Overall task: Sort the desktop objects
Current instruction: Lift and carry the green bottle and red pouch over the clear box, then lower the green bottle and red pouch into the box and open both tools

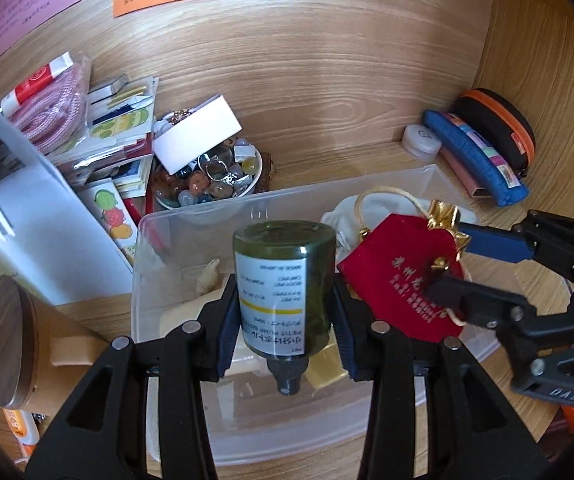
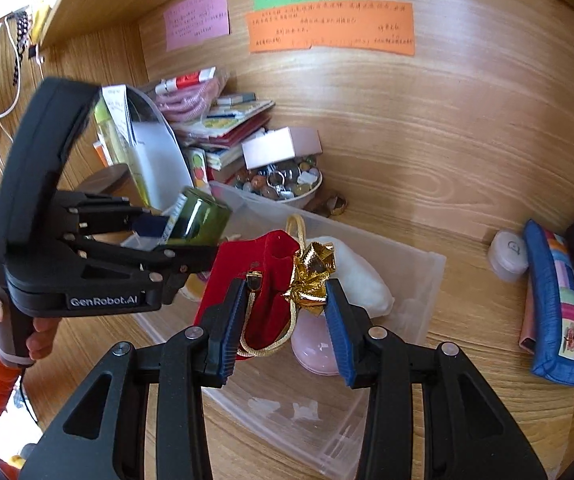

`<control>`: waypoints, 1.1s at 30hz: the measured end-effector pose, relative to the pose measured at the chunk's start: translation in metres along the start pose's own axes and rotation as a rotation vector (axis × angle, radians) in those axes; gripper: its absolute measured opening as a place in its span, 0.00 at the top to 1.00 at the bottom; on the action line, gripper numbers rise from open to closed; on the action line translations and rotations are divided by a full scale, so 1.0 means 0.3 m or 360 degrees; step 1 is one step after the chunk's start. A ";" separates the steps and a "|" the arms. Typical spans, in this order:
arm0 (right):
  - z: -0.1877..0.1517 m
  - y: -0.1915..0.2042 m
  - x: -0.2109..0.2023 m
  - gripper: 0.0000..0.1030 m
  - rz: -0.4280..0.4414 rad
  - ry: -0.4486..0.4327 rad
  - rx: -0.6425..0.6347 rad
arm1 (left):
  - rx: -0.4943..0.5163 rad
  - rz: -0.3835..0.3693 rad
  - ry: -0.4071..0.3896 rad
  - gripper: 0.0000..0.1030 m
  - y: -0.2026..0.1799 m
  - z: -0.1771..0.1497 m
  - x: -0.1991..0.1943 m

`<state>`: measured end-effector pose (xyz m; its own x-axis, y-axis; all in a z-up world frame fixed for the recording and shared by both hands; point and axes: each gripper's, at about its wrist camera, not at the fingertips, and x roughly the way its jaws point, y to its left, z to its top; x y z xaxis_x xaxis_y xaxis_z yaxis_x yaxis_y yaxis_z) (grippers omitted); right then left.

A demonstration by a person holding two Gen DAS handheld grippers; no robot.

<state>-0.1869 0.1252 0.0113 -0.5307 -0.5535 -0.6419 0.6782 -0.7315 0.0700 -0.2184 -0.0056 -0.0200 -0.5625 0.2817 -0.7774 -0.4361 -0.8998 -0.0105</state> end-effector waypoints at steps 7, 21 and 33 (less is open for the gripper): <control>-0.017 -0.017 0.046 0.64 -0.0026 0.0049 -0.0025 | 0.0109 0.0135 -0.0004 0.59 -0.047 0.012 0.041; -0.037 -0.065 0.066 0.61 -0.0022 0.0086 -0.0014 | 0.0147 0.0174 0.0047 0.52 -0.067 0.016 0.117; -0.047 -0.045 0.082 0.58 -0.0065 0.0105 -0.0099 | 0.0188 0.0216 0.0052 0.46 -0.089 0.011 0.128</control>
<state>-0.2019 0.1272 -0.0160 -0.5252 -0.4949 -0.6923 0.6880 -0.7257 -0.0032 -0.2308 0.0305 -0.0474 -0.5993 0.1474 -0.7868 -0.4380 -0.8831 0.1683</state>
